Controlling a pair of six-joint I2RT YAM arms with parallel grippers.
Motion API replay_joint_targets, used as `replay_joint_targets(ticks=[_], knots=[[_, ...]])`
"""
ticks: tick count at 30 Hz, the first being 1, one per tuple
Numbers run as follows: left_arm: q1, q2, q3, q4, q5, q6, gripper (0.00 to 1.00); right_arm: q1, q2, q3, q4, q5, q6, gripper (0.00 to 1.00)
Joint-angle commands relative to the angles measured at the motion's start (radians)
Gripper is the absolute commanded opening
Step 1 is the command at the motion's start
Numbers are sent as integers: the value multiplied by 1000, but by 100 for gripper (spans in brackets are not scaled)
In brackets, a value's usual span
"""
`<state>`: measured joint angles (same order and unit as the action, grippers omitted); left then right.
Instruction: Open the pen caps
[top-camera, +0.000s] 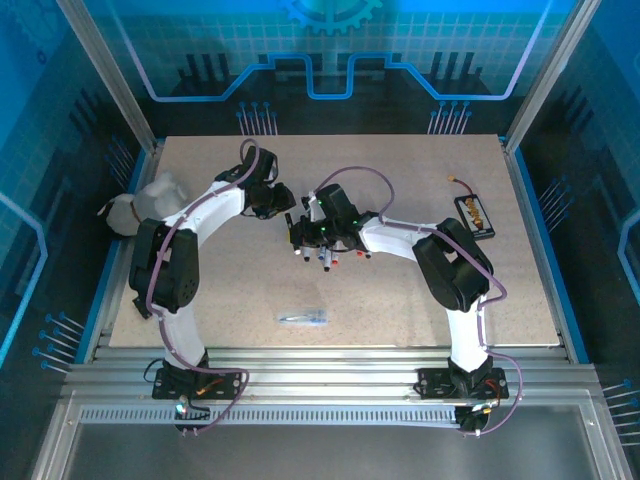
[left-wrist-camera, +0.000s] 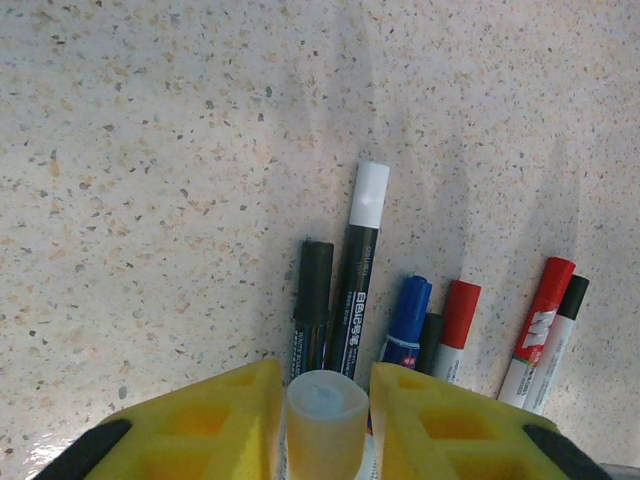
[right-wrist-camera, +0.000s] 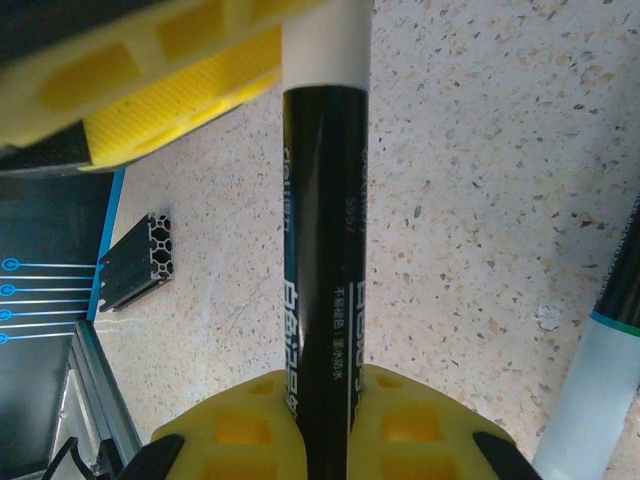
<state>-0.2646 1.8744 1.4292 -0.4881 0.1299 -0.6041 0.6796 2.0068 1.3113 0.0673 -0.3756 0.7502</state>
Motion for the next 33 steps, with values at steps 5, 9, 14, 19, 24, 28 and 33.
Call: replay_joint_targets(ticks=[5,9,14,19,24,28,33], knots=[[5,3,-12,5,37,-7,24,5,-17,60,-9,-13,-22,0],[5,12,-9,4,34,-7,11,6,-19,59,-9,-19,-21,0],[6,24,13,-1,14,-5,0,7,-33,28,-19,-30,-31,0],[46,66,127,-54,-78,20,0,9,-167,-145,-98,-89,-79,0],[91,141,286,-119,-127,49,0,23,-404,-369,-181,-110,-77,0],[91,167,327,-124,-95,52,0,4,-512,-383,-282,-4,-100,0],[94,198,348,-191,-105,102,0,-130,-481,-249,-499,330,-191,0]])
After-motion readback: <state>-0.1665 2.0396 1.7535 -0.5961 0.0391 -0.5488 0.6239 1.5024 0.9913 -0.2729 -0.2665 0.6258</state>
